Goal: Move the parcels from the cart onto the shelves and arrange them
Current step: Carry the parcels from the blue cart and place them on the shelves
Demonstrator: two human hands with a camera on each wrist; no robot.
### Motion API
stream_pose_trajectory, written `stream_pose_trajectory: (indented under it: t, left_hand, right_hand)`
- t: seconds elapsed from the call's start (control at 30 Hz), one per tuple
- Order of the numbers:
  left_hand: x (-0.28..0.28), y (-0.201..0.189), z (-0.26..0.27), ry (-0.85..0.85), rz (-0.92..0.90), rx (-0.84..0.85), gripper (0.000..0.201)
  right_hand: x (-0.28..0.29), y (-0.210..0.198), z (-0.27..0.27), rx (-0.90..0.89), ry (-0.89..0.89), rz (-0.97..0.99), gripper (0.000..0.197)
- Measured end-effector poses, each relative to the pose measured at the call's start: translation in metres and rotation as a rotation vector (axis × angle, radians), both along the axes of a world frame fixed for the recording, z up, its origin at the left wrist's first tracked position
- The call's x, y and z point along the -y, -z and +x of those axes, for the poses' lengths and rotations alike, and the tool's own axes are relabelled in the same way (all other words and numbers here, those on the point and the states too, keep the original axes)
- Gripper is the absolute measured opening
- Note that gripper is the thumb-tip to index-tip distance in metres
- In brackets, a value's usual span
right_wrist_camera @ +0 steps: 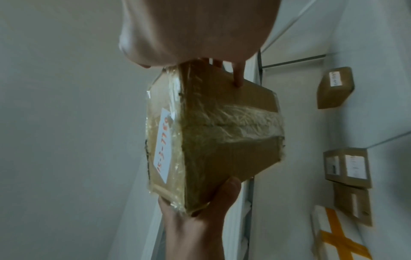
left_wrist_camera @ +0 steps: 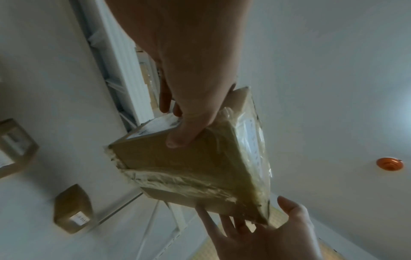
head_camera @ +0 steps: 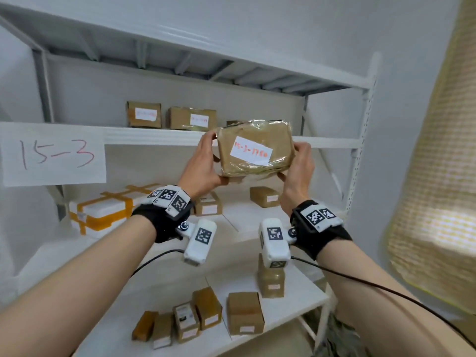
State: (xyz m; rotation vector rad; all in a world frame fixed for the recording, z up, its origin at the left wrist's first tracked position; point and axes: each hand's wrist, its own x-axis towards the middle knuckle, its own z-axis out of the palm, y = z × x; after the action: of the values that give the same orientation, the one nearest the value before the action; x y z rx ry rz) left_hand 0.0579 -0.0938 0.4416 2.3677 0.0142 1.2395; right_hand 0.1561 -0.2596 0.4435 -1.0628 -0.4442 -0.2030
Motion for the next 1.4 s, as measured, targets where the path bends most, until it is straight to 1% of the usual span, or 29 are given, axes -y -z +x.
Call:
stream_pose_trajectory:
  t: [0.1, 0.2, 0.27, 0.33, 0.4, 0.47, 0.53, 0.63, 0.8, 0.93, 1.0, 1.1, 1.13, 1.23, 1.3, 1.4]
  left_hand:
    - [-0.002, -0.034, 0.024, 0.008, 0.053, 0.051, 0.109]
    - [-0.008, -0.063, 0.051, 0.002, 0.118, 0.116, 0.102]
    - [-0.010, -0.079, 0.068, -0.024, 0.171, 0.151, 0.097]
    - [-0.012, -0.094, 0.091, -0.056, 0.212, 0.193, 0.095]
    - [-0.014, -0.105, 0.112, -0.015, 0.211, 0.220, 0.103]
    - [-0.017, -0.114, 0.140, 0.032, 0.198, 0.227, 0.111]
    - [-0.019, -0.118, 0.164, 0.063, 0.184, 0.200, 0.116]
    - [-0.021, -0.121, 0.204, 0.093, 0.186, 0.151, 0.119]
    - [-0.036, -0.119, 0.269, 0.061, 0.169, 0.107, 0.117]
    - [-0.048, -0.114, 0.304, -0.006, 0.158, 0.017, 0.123]
    - [-0.055, -0.116, 0.319, -0.058, 0.148, -0.023, 0.121]
    - [-0.067, -0.120, 0.341, -0.097, 0.132, -0.074, 0.114]
    - [-0.073, -0.122, 0.350, -0.118, 0.113, -0.110, 0.113]
    - [-0.086, -0.126, 0.369, -0.184, 0.008, -0.215, 0.112]
    - [-0.094, -0.128, 0.378, -0.194, -0.070, -0.266, 0.103]
    - [-0.103, -0.127, 0.390, -0.133, -0.180, -0.342, 0.075]
  right_hand:
    - [0.003, -0.026, 0.012, 0.050, 0.050, 0.062, 0.031]
    - [0.002, -0.047, 0.030, 0.100, 0.077, 0.142, 0.030]
    - [0.000, -0.059, 0.046, 0.129, 0.109, 0.165, 0.031]
    - [-0.004, -0.070, 0.066, 0.153, 0.128, 0.184, 0.036]
    - [-0.008, -0.077, 0.087, 0.179, 0.128, 0.196, 0.041]
    - [-0.015, -0.081, 0.117, 0.197, 0.113, 0.209, 0.037]
    - [-0.022, -0.084, 0.145, 0.191, 0.097, 0.210, 0.033]
    - [-0.031, -0.081, 0.195, 0.161, 0.093, 0.234, 0.032]
    - [-0.053, -0.073, 0.269, 0.143, 0.056, 0.203, 0.036]
    - [-0.071, -0.066, 0.311, 0.117, 0.057, 0.145, 0.035]
    - [-0.080, -0.065, 0.329, 0.131, 0.119, 0.106, 0.040]
    - [-0.094, -0.071, 0.352, 0.161, 0.265, -0.002, 0.034]
    - [-0.099, -0.074, 0.358, 0.176, 0.316, -0.058, 0.037]
    - [-0.112, -0.083, 0.373, 0.209, 0.444, -0.196, 0.055]
    - [-0.119, -0.087, 0.382, 0.239, 0.500, -0.247, 0.061]
    - [-0.131, -0.087, 0.395, 0.268, 0.546, -0.311, 0.067]
